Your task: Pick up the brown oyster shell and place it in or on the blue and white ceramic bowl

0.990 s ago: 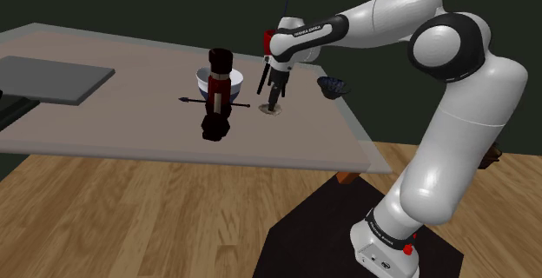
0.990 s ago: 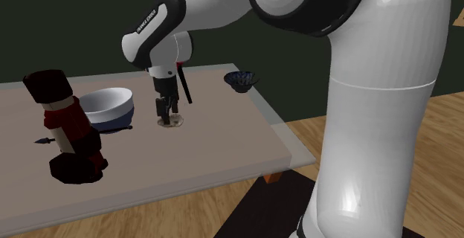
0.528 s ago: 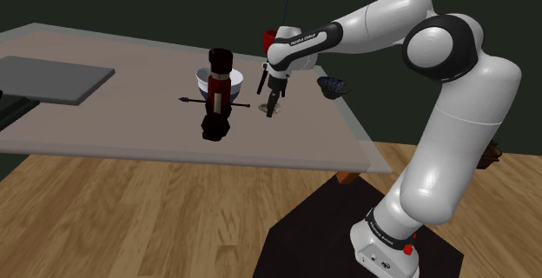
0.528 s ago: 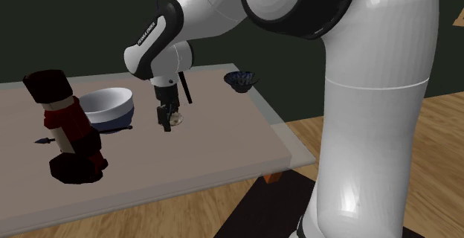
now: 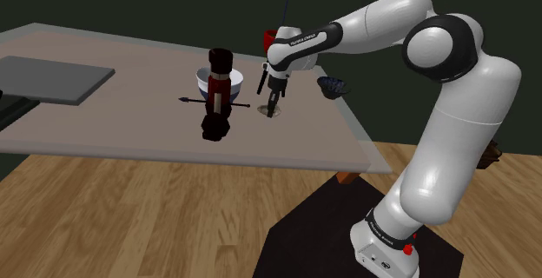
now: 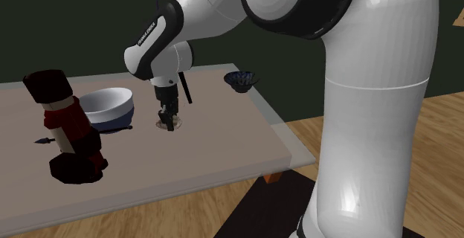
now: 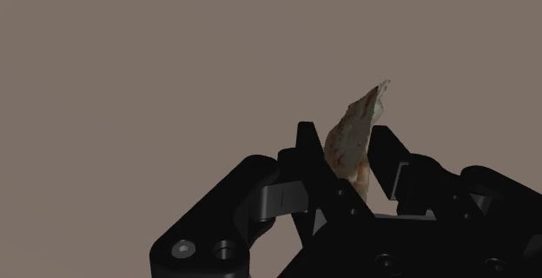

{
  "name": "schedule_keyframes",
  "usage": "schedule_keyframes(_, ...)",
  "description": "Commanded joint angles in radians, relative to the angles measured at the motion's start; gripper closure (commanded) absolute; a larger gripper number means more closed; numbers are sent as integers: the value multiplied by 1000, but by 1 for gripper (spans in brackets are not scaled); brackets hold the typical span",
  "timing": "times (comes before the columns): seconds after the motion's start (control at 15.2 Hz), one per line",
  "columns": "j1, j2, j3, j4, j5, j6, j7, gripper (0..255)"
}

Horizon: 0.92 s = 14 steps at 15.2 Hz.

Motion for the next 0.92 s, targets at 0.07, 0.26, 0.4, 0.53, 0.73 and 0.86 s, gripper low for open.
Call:
schedule_keyframes(0.07,0,0,0,0,0,0,0,255)
schedule_keyframes(0.26,0,0,0,0,0,0,0,255)
schedule_keyframes(0.4,0,0,0,0,0,0,0,255)
schedule_keyframes(0.53,1,-14,-1,10,-4,-24,4,255)
schedule_keyframes(0.73,1,-32,-2,29,-10,-59,11,255)
schedule_keyframes(0.86,1,-43,-3,42,-14,-84,15,255)
